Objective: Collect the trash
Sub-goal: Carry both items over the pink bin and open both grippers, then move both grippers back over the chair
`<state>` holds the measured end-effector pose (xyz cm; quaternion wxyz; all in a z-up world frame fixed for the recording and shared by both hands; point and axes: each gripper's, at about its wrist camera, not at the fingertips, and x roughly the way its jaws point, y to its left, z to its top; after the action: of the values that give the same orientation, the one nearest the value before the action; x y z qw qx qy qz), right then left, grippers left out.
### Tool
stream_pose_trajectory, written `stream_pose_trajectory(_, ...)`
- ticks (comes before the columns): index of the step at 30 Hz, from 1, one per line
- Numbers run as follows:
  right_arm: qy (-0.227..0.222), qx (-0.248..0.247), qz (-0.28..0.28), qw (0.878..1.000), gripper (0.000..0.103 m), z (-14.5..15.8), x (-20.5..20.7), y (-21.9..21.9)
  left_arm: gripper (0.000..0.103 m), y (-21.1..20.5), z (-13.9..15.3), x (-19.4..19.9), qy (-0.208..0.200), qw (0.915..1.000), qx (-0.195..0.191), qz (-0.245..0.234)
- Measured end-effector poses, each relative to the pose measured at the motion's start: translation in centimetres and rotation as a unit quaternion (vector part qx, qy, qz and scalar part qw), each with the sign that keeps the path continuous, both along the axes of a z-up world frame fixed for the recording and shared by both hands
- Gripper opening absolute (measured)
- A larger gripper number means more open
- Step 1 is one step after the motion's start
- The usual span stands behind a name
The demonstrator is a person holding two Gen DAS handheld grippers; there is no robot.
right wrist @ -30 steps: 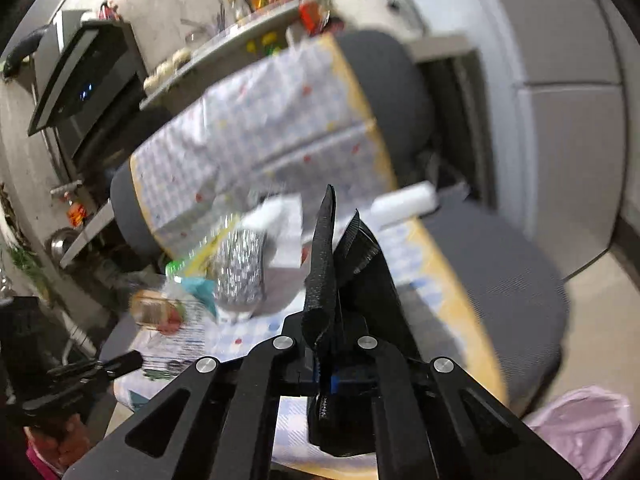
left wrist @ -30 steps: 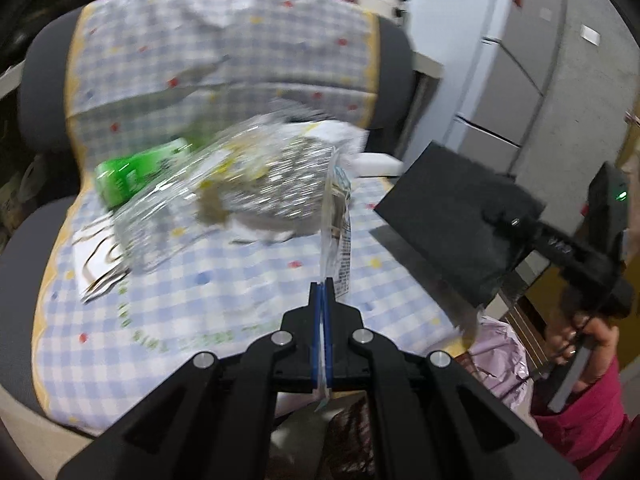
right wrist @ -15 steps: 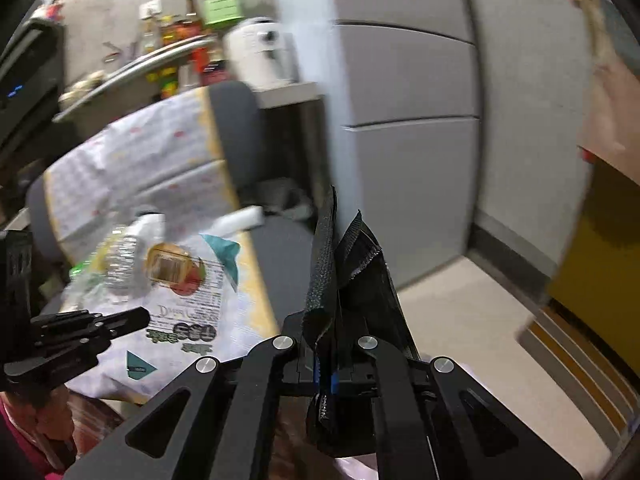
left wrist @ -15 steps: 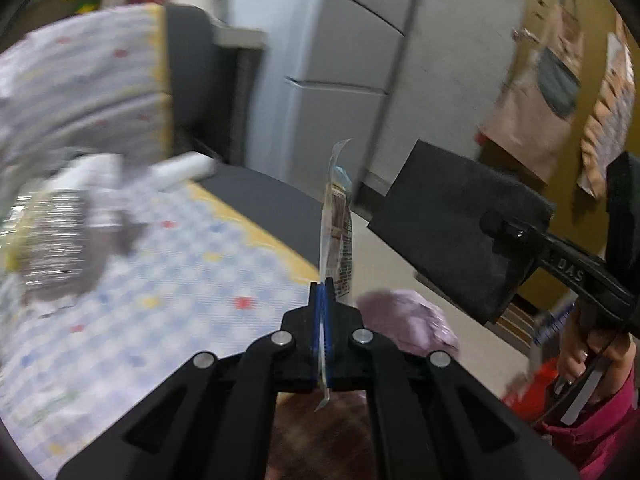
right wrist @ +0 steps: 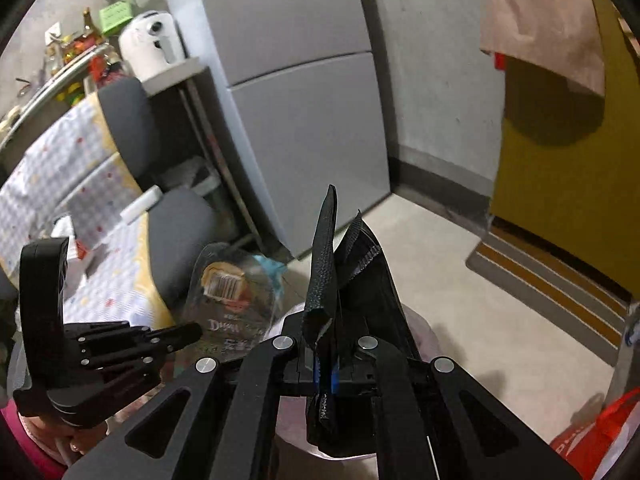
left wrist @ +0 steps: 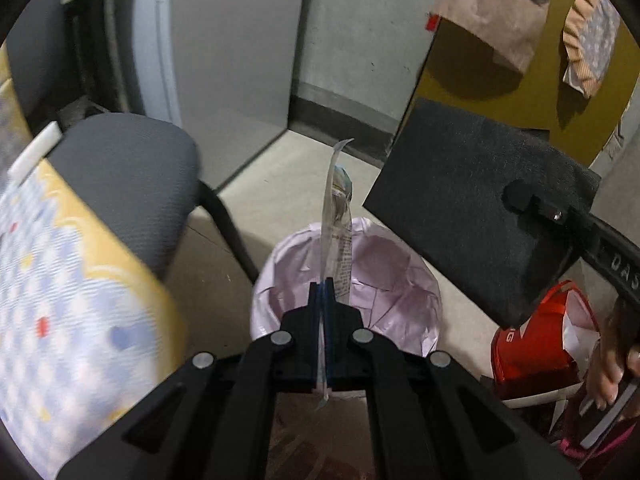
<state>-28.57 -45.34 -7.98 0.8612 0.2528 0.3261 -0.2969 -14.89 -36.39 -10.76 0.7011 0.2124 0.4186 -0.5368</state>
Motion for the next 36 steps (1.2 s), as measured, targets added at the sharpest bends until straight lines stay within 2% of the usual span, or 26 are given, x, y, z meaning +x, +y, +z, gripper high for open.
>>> stream_pose_trajectory(2, 0.010, 0.005, -0.005, 1.000, 0.004, -1.1, 0.1, -0.4, 0.001, -0.9, -1.0, -0.1, 0.000, 1.0000, 0.008, -0.006)
stream_pose_trajectory(4, 0.016, 0.006, -0.010, 1.000, 0.004, -2.3, 0.1, -0.8, 0.008, -1.4, -1.8, 0.0, 0.003, 0.9999, 0.016, -0.005)
stream_pose_trajectory(6, 0.024, 0.008, -0.015, 1.000, 0.007, -3.5, 0.3, -1.0, 0.036, -1.6, -2.2, 0.2, 0.009, 0.9998, 0.017, 0.003)
stream_pose_trajectory(8, 0.025, -0.003, -0.019, 0.999, 0.009, -4.7, 0.7, -1.0, 0.050, -1.2, -2.2, 0.7, 0.017, 0.9997, 0.005, 0.014)
stream_pose_trajectory(9, 0.027, -0.006, -0.020, 0.999, 0.014, -5.1, 0.9, -1.1, 0.050, -0.9, -2.0, 1.0, 0.018, 0.9997, 0.002, 0.018)
stream_pose_trajectory(11, 0.027, -0.009, -0.016, 0.999, 0.034, -6.2, 1.3, -1.1, 0.050, -0.3, -1.6, 1.5, 0.012, 0.9994, -0.001, 0.032)
stream_pose_trajectory(12, 0.028, -0.012, -0.013, 0.999, 0.049, -6.6, 1.6, -1.0, 0.050, 0.1, -1.3, 1.6, 0.011, 0.9992, -0.004, 0.039)
stream_pose_trajectory(13, 0.035, -0.020, -0.008, 0.999, 0.055, -7.0, 1.9, -0.7, 0.050, 0.8, -0.9, 1.9, 0.010, 0.9988, -0.010, 0.048)
stream_pose_trajectory(17, 0.042, -0.042, 0.022, 0.998, 0.055, -6.4, 2.7, 0.7, 0.050, 2.9, 0.4, 2.9, -0.013, 0.9970, -0.019, 0.073)
stream_pose_trajectory(22, -0.003, -0.076, 0.023, 0.997, 0.055, -1.6, 2.2, 1.4, 0.050, 6.6, 2.3, 4.2, -0.040, 0.9926, -0.031, 0.111)
stream_pose_trajectory(26, -0.055, -0.097, 0.036, 0.993, 0.055, 3.1, 2.1, 2.7, 0.051, 9.9, 3.8, 5.3, -0.055, 0.9864, -0.040, 0.149)
stream_pose_trajectory(31, -0.100, -0.085, 0.101, 0.986, 0.055, 5.9, 3.9, 5.1, 0.055, 14.6, 5.1, 6.0, -0.079, 0.9756, -0.049, 0.199)
stream_pose_trajectory(36, -0.101, -0.055, 0.177, 0.977, 0.055, 6.5, 7.5, 8.1, 0.056, 19.6, 5.6, 7.3, -0.089, 0.9623, -0.046, 0.253)
